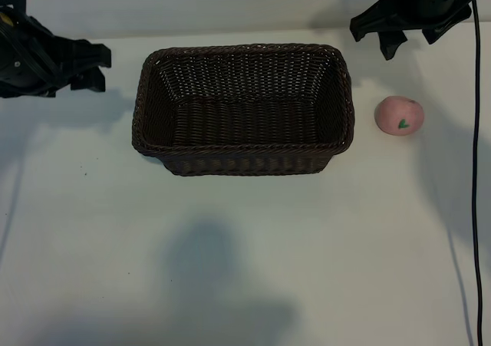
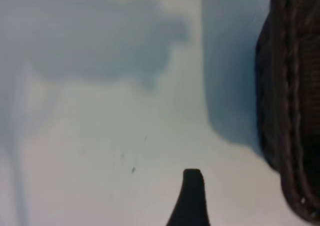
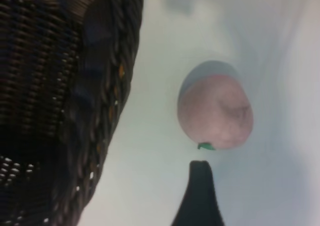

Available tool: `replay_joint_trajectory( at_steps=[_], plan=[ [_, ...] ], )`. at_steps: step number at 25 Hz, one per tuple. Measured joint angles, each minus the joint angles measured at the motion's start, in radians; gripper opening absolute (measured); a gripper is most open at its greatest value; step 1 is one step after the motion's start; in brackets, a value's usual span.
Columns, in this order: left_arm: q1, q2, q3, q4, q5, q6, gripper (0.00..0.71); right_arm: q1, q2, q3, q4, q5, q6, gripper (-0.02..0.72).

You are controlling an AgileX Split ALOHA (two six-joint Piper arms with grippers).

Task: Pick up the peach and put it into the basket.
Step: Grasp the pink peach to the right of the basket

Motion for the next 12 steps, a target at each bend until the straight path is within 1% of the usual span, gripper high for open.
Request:
replay_joint_trajectory(
  at_steps=[4,8,12],
  plan=[
    [0.0,0.019,-0.001,-0.048,-0.017,0.016,0.592,0.0,0.0,0.0,0.003,0.0,0.018,0.555],
    [0.0,0.046,-0.004,-0.121,-0.028,0.056,0.591,0.0,0.0,0.0,0.003,0.0,0.021,0.555],
    [0.0,0.066,-0.032,-0.17,-0.035,0.077,0.591,0.0,0.0,0.0,0.003,0.0,0.026,0.555]
  ],
)
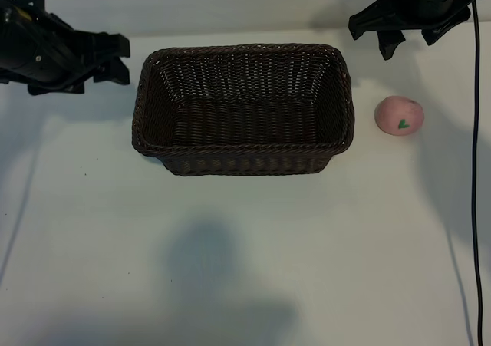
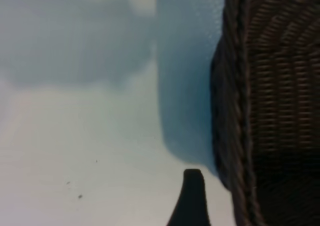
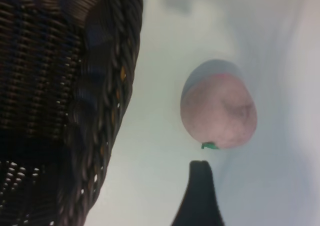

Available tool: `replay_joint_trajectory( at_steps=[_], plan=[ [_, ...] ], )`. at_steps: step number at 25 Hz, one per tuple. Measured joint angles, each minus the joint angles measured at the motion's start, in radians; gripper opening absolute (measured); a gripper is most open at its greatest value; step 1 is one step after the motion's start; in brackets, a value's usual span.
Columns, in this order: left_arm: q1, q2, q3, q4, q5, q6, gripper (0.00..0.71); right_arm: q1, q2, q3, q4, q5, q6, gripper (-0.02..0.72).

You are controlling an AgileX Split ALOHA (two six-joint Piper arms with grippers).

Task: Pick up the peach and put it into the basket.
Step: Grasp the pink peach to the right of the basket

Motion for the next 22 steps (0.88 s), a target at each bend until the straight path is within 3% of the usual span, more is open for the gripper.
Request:
replay_joint_trajectory(
  at_steps=[11,17,22],
  plan=[
    [0.0,0.069,-0.088,-0.058,0.024,0.021,0.591,0.0,0.0,0.0,0.0,0.0,0.004,0.555],
    [0.0,0.071,-0.089,-0.072,0.029,0.033,0.591,-0.02,0.0,0.0,-0.005,-0.007,0.093,0.555],
    [0.0,0.072,-0.089,-0.072,0.03,0.034,0.59,-0.067,0.029,0.005,-0.005,-0.025,0.111,0.555]
  ],
)
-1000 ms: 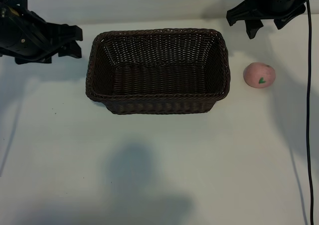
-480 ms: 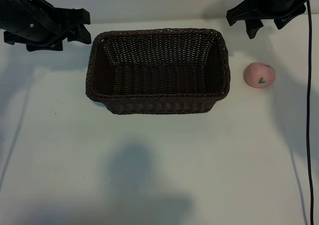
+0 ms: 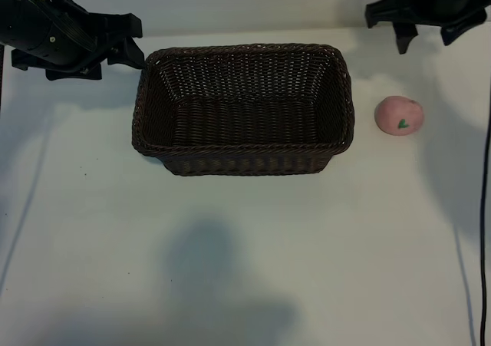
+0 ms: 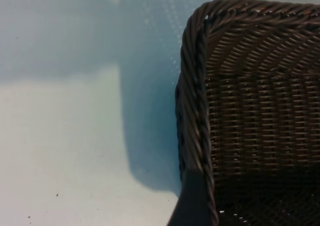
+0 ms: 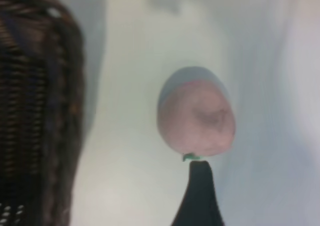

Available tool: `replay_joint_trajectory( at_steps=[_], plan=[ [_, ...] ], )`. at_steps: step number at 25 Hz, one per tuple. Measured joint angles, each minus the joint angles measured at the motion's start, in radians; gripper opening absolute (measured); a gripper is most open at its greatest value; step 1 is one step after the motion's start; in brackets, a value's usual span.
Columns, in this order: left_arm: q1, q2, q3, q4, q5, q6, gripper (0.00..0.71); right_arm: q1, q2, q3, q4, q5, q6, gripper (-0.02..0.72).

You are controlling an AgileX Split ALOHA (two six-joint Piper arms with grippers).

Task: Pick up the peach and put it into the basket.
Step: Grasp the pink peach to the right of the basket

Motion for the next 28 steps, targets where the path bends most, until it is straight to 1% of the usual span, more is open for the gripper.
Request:
replay_joint_trajectory(
  at_steps=[3,5,9,11,14,17,20,21,22,24,25,26,27,28],
  plan=[
    [0.0,0.0,0.0,0.0,0.003,0.0,0.59,-0.02,0.018,0.047,0.004,-0.046,0.0,0.555],
    [0.0,0.0,0.0,0.001,0.003,0.0,0.59,-0.024,0.029,0.099,0.012,-0.103,-0.001,0.555],
    [0.0,0.0,0.0,0.001,0.005,0.0,0.59,-0.025,0.056,0.183,0.063,-0.211,-0.016,0.555],
    [0.0,0.0,0.0,0.002,0.005,0.0,0.59,-0.025,0.065,0.223,0.081,-0.277,-0.018,0.555],
    [0.0,0.0,0.0,0.002,0.005,0.0,0.59,-0.025,0.074,0.276,0.083,-0.36,-0.019,0.555],
    [0.0,0.0,0.0,0.002,0.005,0.0,0.59,-0.025,0.089,0.307,0.082,-0.411,-0.02,0.555],
    [0.0,0.0,0.0,0.002,0.005,0.0,0.59,-0.026,0.121,0.321,0.081,-0.429,-0.02,0.544],
    [0.0,0.0,0.0,0.002,0.005,0.0,0.59,-0.027,0.132,0.321,0.082,-0.431,-0.02,0.524],
    [0.0,0.0,0.0,0.002,0.005,0.0,0.589,-0.028,0.136,0.321,0.085,-0.432,-0.02,0.479],
    [0.0,0.0,0.0,0.002,0.005,0.0,0.589,-0.028,0.137,0.321,0.086,-0.432,-0.019,0.337],
    [0.0,0.0,0.0,0.002,0.005,0.0,0.589,-0.028,0.137,0.321,0.086,-0.43,-0.018,0.237],
    [0.0,0.0,0.0,0.002,0.005,0.0,0.589,-0.028,0.137,0.32,0.086,-0.427,-0.017,0.153],
    [0.0,0.0,0.0,0.002,0.005,0.0,0.589,-0.028,0.136,0.32,0.086,-0.427,-0.016,0.104],
    [0.0,0.0,0.0,0.002,0.005,0.0,0.589,-0.028,0.133,0.32,0.086,-0.423,-0.016,0.08]
  ],
)
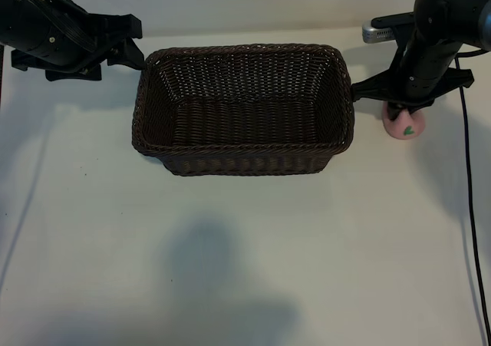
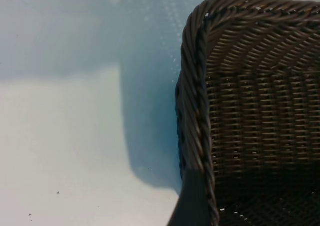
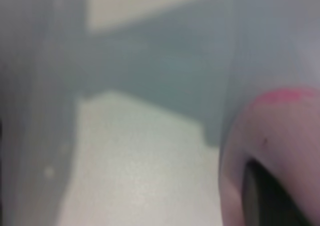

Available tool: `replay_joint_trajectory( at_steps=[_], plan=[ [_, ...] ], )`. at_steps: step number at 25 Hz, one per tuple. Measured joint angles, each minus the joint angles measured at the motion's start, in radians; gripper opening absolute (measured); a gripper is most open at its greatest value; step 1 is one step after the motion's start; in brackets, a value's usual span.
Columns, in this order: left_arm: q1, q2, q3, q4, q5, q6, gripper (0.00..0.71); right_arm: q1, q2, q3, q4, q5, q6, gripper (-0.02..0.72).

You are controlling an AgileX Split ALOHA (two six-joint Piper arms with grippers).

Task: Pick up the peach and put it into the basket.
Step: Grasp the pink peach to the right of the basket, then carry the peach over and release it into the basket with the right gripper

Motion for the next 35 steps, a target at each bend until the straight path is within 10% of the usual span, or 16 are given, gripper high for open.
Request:
replay_joint_trajectory(
  at_steps=[22,35],
  plan=[
    [0.0,0.0,0.0,0.002,-0.004,0.0,0.589,0.012,-0.239,-0.205,-0.023,0.343,-0.005,0.045],
    [0.0,0.0,0.0,0.002,-0.007,0.001,0.589,0.32,-0.255,-0.207,0.074,0.267,-0.02,0.045]
  ],
)
